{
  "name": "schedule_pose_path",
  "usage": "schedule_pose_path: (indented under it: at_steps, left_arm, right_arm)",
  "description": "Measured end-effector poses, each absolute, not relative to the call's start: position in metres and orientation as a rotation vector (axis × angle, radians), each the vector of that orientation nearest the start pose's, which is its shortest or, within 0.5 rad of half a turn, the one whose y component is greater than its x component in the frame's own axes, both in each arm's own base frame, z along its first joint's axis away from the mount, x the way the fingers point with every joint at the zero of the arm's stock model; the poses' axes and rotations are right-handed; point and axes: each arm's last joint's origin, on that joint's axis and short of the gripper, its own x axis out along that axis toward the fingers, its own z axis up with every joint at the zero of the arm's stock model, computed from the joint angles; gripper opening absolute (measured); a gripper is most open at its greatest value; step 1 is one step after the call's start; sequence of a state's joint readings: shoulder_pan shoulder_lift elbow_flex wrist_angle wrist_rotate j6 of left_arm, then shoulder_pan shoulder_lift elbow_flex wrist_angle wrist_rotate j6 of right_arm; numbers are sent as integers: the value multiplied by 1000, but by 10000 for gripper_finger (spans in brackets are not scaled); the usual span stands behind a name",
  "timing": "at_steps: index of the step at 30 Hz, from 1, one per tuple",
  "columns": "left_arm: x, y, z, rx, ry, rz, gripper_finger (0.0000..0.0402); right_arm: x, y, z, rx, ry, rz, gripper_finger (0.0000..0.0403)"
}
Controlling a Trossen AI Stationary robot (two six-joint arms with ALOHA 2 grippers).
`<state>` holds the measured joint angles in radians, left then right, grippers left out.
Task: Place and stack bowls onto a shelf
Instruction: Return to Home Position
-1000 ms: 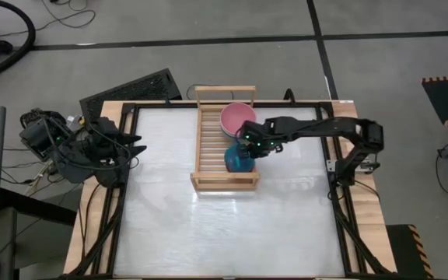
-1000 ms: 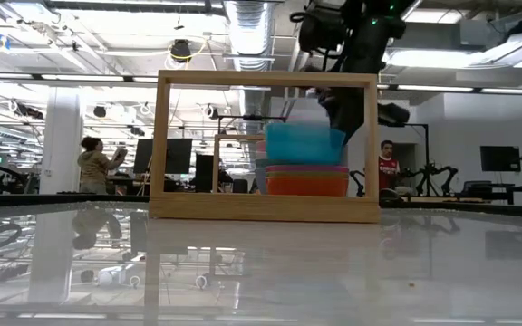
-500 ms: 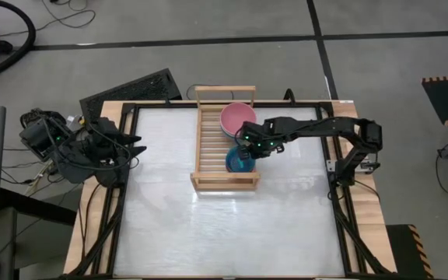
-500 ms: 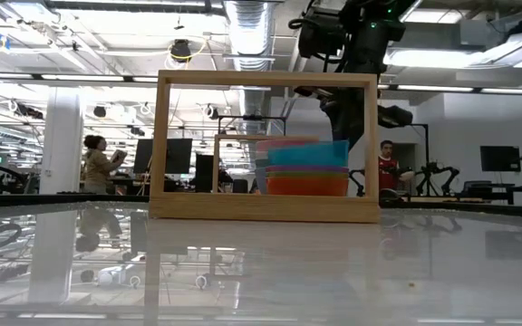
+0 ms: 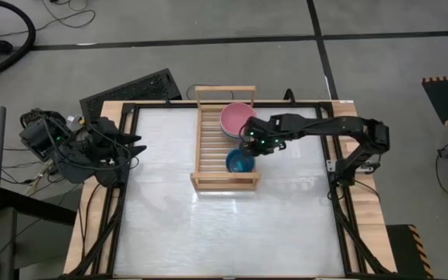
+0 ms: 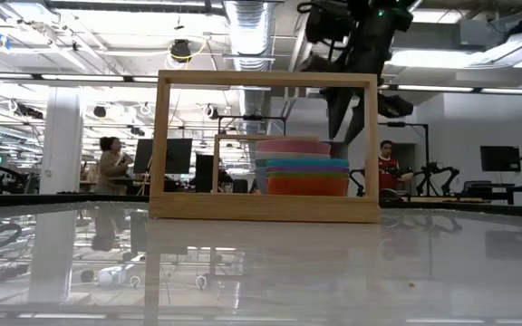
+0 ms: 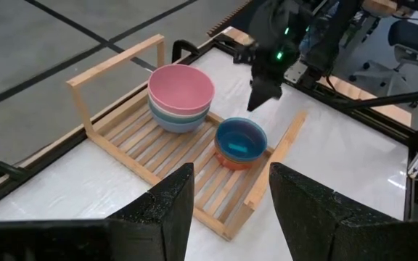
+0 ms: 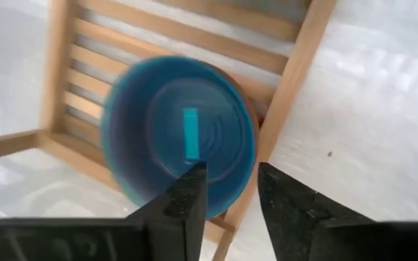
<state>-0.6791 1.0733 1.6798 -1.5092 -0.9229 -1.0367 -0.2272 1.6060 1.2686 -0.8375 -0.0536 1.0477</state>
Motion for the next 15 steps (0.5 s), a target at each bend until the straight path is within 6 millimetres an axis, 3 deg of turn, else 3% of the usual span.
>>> schedule_pose_path:
  at_steps: [6,12,15]
  left_arm:
    - [103,-54,458,-357,423,507,165]
    - [103,-53,458,-363,406,519,165]
    - [103,-53,458,-371,411,515,165]
  right_arm:
    - [285,-68,298,1077,829,-669,155]
    - [241,-53,358,1020,587,-497,148]
    - [217,-38,388,900,441,-344,146]
